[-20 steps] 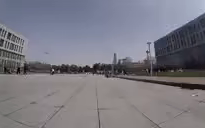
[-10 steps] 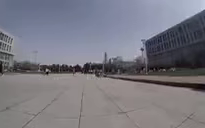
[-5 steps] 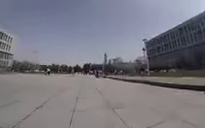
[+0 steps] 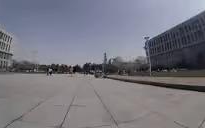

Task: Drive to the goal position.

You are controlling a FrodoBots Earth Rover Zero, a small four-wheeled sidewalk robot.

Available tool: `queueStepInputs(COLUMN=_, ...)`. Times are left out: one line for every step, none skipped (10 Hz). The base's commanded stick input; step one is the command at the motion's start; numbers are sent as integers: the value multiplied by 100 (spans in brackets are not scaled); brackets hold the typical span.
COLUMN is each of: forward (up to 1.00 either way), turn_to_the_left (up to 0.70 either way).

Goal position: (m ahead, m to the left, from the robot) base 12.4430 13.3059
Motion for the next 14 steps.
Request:
queueStepInputs(forward=100, turn_to_the_left=0)
queueStepInputs(forward=100, turn_to_the_left=0)
queueStepInputs(forward=100, turn_to_the_left=0)
queueStepInputs(forward=100, turn_to_the_left=0)
queueStepInputs(forward=100, turn_to_the_left=0)
queueStepInputs(forward=100, turn_to_the_left=0)
queueStepInputs(forward=100, turn_to_the_left=0)
queueStepInputs(forward=100, turn_to_the_left=0)
queueStepInputs(forward=100, turn_to_the_left=0)
queueStepInputs(forward=100, turn_to_the_left=0)
queueStepInputs(forward=100, turn_to_the_left=0)
queueStepInputs(forward=100, turn_to_the_left=0)
queueStepInputs(forward=100, turn_to_the_left=0)
queueStepInputs(forward=100, turn_to_the_left=10)
